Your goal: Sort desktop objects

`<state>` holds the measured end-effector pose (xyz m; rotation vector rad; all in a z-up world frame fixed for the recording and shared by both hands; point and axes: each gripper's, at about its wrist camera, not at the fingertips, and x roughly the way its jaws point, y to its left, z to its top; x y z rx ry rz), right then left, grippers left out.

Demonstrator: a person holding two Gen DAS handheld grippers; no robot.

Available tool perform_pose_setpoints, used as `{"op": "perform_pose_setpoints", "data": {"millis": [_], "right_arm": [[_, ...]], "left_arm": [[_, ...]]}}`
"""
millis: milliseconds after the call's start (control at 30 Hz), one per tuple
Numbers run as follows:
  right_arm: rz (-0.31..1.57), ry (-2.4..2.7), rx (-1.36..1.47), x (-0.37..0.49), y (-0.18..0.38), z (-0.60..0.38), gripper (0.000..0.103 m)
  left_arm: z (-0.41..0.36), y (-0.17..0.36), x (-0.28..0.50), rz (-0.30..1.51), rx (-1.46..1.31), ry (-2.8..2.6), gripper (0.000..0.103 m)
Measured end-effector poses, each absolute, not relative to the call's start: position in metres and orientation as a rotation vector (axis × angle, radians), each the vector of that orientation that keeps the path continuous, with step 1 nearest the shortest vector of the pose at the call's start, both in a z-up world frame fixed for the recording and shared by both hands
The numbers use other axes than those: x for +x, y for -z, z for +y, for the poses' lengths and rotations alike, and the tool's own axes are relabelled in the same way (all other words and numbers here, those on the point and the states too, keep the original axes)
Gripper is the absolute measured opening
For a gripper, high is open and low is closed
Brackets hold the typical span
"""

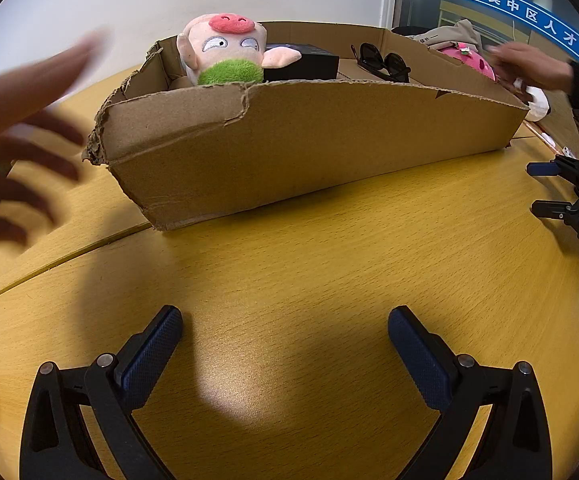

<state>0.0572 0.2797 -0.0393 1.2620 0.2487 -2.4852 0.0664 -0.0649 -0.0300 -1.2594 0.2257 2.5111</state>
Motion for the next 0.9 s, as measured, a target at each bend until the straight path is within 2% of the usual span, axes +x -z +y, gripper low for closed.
{"op": "perform_pose_setpoints", "data": {"millis": [900], "right_arm": [[0.246,2.49,1.266,0.0532,0.0409,0.2776,0.103]], "left_arm": [[-0.0731,0.0322,0.059,0.229,-1.257,-2.5,0.103]]}}
